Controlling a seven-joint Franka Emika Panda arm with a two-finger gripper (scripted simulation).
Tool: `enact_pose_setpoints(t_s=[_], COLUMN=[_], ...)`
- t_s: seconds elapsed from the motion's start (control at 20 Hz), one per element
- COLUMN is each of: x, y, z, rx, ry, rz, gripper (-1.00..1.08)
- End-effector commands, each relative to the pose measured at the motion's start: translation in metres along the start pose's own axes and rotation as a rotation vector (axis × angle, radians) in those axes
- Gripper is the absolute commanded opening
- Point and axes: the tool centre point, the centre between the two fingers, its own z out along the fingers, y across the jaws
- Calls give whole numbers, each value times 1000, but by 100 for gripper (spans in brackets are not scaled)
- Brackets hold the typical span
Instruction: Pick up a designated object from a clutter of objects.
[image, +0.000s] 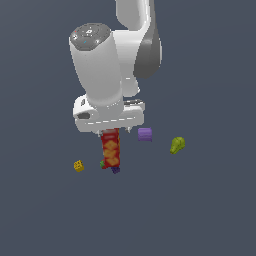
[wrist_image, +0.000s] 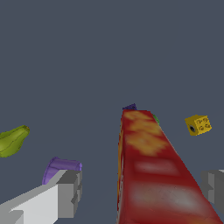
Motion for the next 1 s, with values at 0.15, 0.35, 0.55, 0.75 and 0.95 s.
enact_pose_setpoints(t_s=[0.15, 0.35, 0.55, 0.75, 0.95], x=[12, 17, 20, 19, 16], y=[43, 74, 106, 137, 162], z=[33, 59, 85, 112, 133], rx=[-8, -17, -27, -38, -47], ry=[10, 16, 20, 22, 22], rz=[-77, -133, -191, -246, -291], gripper=[100, 100, 100, 100, 100])
